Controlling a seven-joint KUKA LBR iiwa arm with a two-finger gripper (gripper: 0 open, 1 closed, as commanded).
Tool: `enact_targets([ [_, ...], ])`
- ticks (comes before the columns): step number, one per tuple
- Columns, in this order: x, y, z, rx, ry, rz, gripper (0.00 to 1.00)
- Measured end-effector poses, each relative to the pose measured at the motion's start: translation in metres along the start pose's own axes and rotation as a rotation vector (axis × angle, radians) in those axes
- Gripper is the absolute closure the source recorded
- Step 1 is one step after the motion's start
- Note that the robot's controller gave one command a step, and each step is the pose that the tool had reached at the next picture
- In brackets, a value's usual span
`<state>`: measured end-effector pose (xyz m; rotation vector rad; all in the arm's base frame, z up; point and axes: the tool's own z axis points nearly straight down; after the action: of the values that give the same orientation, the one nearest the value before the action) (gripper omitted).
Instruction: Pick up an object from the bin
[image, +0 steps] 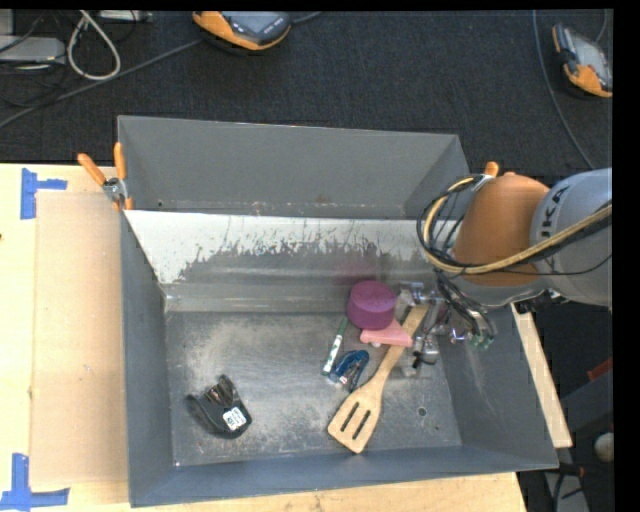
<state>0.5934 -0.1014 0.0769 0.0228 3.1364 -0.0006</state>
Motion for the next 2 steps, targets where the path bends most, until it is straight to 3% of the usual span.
enact_targets([
  [1, -0.018, 0.05, 0.006, -0.001, 0.006, -0.143, 0.0],
  [2, -0.013, 0.068, 0.007, -0.003, 0.005, -0.146, 0.0],
])
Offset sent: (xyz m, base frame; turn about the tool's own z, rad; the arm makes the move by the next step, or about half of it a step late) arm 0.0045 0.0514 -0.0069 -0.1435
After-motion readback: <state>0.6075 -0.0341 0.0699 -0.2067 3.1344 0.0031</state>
